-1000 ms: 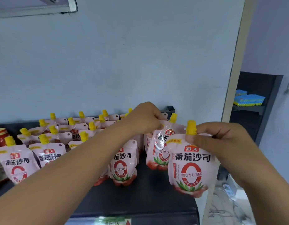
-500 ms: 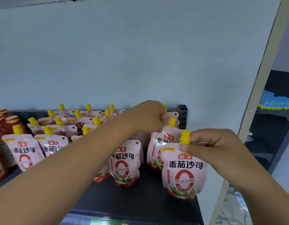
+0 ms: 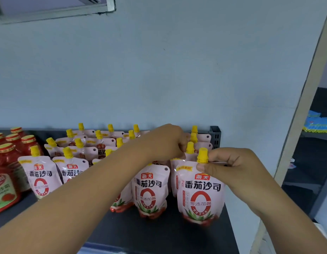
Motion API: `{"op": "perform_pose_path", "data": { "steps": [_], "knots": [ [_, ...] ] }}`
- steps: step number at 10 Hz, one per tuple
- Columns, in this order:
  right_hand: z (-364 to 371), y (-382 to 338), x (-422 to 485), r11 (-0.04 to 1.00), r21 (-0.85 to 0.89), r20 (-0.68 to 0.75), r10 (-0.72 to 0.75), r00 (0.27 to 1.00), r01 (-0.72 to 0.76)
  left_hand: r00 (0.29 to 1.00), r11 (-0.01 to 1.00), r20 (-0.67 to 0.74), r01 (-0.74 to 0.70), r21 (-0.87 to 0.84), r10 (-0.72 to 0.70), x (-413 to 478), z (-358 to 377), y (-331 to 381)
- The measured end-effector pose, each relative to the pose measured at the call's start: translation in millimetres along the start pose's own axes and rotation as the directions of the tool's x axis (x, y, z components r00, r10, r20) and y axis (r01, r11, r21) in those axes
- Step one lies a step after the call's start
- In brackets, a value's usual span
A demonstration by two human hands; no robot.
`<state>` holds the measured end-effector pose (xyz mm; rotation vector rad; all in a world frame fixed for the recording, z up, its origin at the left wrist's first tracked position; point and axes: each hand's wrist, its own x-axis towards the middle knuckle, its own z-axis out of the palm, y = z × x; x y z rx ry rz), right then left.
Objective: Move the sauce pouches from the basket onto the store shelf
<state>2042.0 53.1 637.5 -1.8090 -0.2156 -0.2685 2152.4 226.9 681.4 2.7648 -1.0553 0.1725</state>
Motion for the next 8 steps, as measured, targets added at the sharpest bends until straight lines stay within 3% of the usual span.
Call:
{"op": "perform_pose_path", "data": {
  "steps": [3, 6, 7, 8],
  "knots": [
    [10, 2, 12, 0.999, -0.040, -0.020, 0.023, 1.000, -0.024, 0.999, 0.998, -0.023, -0.040, -0.052, 0.039, -7, -2, -5],
    [32, 17, 11, 0.996, -0.043, -0.047, 0.078, 0.996, -0.080, 0.977, 0.979, -0.202, 0.027, -0.202, -0.068, -27, -26, -13],
    [35, 18, 11, 0.994, -0.065, -0.098, 0.083, 0.992, -0.090, 0.935, 0.978, -0.307, 0.132, -0.164, -0.178, -38, -32, -9],
    [37, 21, 6, 0.990, -0.087, -0.218, 0.086, 0.972, -0.107, 0.781, 0.967, -0.570, 0.201, -0.155, -0.254, -66, -38, -5]
  ]
}}
